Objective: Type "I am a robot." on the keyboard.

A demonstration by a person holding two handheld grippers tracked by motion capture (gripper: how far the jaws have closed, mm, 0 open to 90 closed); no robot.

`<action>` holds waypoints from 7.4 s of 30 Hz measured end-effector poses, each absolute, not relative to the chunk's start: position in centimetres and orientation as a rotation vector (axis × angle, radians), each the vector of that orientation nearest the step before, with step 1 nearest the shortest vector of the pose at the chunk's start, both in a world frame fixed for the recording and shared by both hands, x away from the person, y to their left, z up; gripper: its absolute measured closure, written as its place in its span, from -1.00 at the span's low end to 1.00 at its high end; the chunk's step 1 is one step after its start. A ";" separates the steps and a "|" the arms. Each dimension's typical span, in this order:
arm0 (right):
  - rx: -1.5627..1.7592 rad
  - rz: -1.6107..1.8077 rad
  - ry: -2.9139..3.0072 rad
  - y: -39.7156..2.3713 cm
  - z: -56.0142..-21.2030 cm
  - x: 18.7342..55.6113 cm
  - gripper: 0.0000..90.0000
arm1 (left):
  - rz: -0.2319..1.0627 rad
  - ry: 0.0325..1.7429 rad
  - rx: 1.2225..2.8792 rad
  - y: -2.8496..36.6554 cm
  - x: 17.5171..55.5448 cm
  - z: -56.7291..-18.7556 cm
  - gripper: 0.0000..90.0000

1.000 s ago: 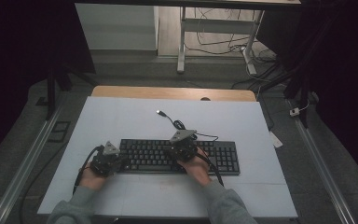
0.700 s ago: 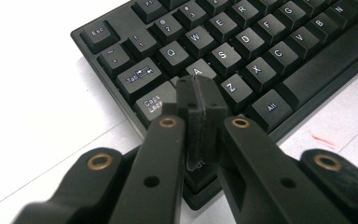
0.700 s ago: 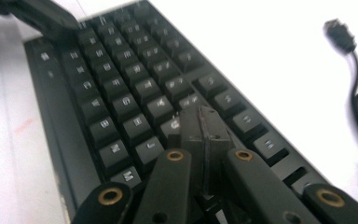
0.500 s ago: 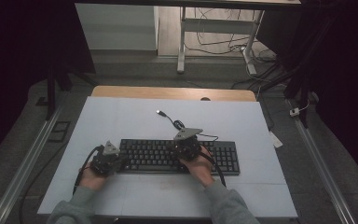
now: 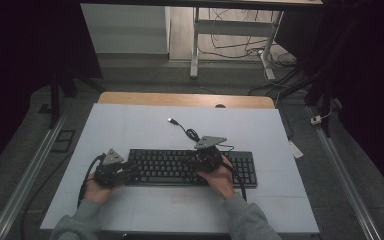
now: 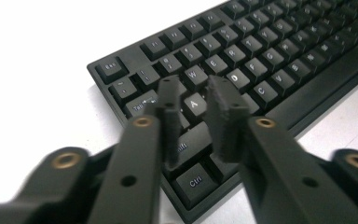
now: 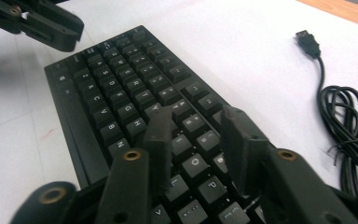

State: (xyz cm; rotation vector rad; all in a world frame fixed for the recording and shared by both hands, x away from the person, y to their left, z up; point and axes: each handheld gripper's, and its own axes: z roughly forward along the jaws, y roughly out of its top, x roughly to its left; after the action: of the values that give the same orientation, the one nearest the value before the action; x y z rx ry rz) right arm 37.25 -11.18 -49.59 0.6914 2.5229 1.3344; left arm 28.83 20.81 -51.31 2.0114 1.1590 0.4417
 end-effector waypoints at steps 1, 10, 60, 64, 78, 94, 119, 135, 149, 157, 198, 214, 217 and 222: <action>0.689 1.327 2.521 -11.3 -49.6 37.2 0.34 | 0.446 1.163 2.004 20.9 28.8 -51.3 0.48; 0.698 1.313 2.510 -12.3 -49.8 37.0 0.20 | 0.448 1.174 1.977 21.0 28.7 -51.1 0.15; 0.699 1.272 2.528 -13.4 -50.2 36.6 0.18 | 0.327 0.868 2.207 13.5 28.0 -52.0 0.98; 0.700 1.265 2.528 -13.4 -50.3 36.6 0.18 | 0.330 0.868 2.220 13.1 28.2 -52.3 0.98; 0.701 1.251 2.533 -13.4 -50.4 36.7 0.17 | 0.350 0.886 2.199 13.0 28.5 -52.6 0.98; 0.702 1.258 2.528 -13.4 -50.3 36.7 0.17 | 0.392 0.900 2.128 14.1 28.2 -51.5 0.98; 0.733 1.306 2.489 -16.0 -49.9 34.8 0.15 | 0.374 1.101 2.002 18.7 29.1 -51.1 -0.01; 0.725 1.280 2.501 -16.6 -50.4 34.8 0.14 | 0.407 1.153 1.954 20.4 29.7 -51.1 -0.21; 0.717 1.268 2.500 -16.6 -50.3 35.0 0.14 | 0.424 1.127 2.002 20.5 29.9 -51.6 0.30; 0.708 1.263 2.504 -16.5 -50.4 35.1 0.14 | 0.440 1.110 2.044 19.7 30.2 -52.0 0.89; 0.701 1.245 2.508 -16.4 -50.5 35.1 0.13 | 0.439 1.124 1.981 20.4 30.1 -51.7 0.86; 0.700 1.236 2.514 -16.4 -50.5 35.2 0.13 | 0.412 1.148 1.964 20.6 29.9 -51.3 -0.02; 0.699 1.237 2.516 -16.4 -50.5 35.2 0.12 | 0.412 1.148 1.966 20.6 29.9 -51.3 -0.04; 0.699 1.241 2.515 -16.4 -50.5 35.2 0.12 | 0.407 1.149 1.970 20.6 29.9 -51.3 -0.06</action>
State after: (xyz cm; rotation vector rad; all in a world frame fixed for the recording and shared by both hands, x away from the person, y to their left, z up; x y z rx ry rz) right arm 35.16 -16.35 -50.55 0.6989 2.5151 1.2410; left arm 29.90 20.58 -51.29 1.9698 1.1486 0.4067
